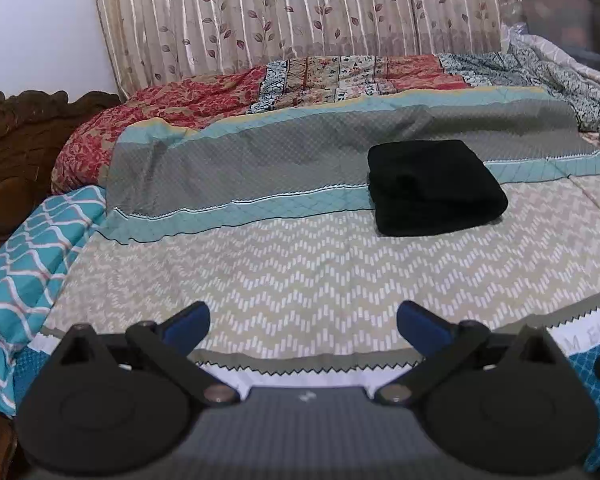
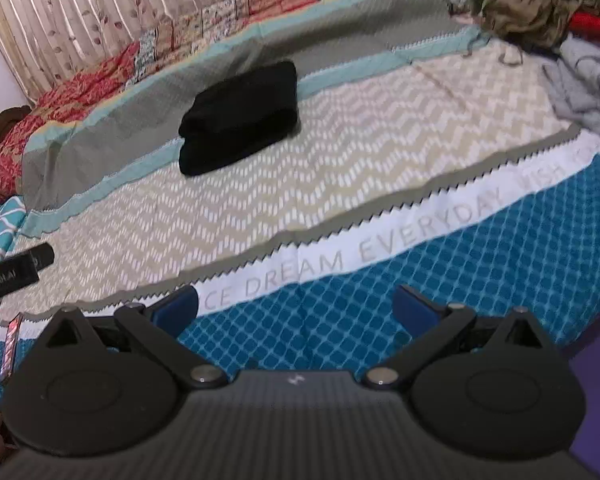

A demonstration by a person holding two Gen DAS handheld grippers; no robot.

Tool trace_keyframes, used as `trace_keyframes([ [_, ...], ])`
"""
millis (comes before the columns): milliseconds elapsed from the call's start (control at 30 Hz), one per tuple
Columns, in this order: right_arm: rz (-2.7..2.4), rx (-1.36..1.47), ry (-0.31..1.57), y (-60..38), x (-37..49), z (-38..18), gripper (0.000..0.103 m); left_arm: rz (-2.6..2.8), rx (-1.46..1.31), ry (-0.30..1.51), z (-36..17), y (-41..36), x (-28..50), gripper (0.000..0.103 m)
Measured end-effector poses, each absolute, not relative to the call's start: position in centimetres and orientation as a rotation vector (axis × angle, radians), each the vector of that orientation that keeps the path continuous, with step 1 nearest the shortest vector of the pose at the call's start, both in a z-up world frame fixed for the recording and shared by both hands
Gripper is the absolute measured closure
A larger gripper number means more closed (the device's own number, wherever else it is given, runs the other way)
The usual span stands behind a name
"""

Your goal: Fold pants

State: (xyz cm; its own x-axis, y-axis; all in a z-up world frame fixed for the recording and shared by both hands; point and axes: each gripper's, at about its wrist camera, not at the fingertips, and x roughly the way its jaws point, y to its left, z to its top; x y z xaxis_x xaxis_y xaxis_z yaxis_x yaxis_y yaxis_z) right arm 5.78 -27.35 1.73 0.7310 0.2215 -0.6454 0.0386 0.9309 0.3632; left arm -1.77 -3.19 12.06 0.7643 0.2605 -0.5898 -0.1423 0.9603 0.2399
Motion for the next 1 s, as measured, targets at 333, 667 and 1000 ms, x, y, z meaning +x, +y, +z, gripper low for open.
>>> trace_keyframes([
  [333,0.095,0.368,0.732,-27.5,5.7,1.9,0.000,0.170,0.116,0.777,12.1,-2.8,-1.5,0.000],
  [667,0.079,0.365,0.716,-27.4,5.3,2.1,0.000,0.161,0.112,0.806,11.6,-3.8,-2.0,0.000],
  [1000,0.082,0.370,0.724,-27.4,5.1,2.2,0.000,0.150,0.094,0.839,11.2,-3.9,-2.2,0.000],
])
